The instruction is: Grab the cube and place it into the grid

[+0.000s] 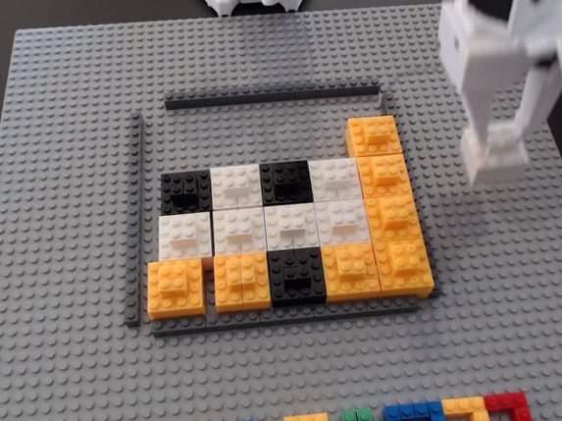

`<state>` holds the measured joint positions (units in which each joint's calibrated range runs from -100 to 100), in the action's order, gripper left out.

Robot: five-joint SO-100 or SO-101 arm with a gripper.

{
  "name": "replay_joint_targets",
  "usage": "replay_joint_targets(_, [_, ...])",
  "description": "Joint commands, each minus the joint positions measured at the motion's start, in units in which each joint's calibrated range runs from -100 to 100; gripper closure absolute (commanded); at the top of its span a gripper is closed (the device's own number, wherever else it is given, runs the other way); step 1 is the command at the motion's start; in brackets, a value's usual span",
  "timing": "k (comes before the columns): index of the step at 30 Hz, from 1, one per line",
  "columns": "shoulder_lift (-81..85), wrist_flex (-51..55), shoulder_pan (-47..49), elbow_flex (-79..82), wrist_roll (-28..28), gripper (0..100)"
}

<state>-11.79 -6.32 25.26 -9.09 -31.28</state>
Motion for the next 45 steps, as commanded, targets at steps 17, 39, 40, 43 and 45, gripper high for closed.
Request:
replay_joint_targets(17, [38.53, 5.01, -11.89, 16.11, -6.4, 96])
replay_joint_targets(39, [53.15, -2.08, -19.41, 53.36, -9.96, 96])
replay_joint_targets(40, [53.06, -2.71, -19.41, 54.27, -10.06, 96])
replay_joint_targets(43, [52.72, -4.28, -19.48, 56.26, -10.45, 96])
replay_joint_targets(45, [52.29, -5.4, -19.63, 57.35, -10.7, 96])
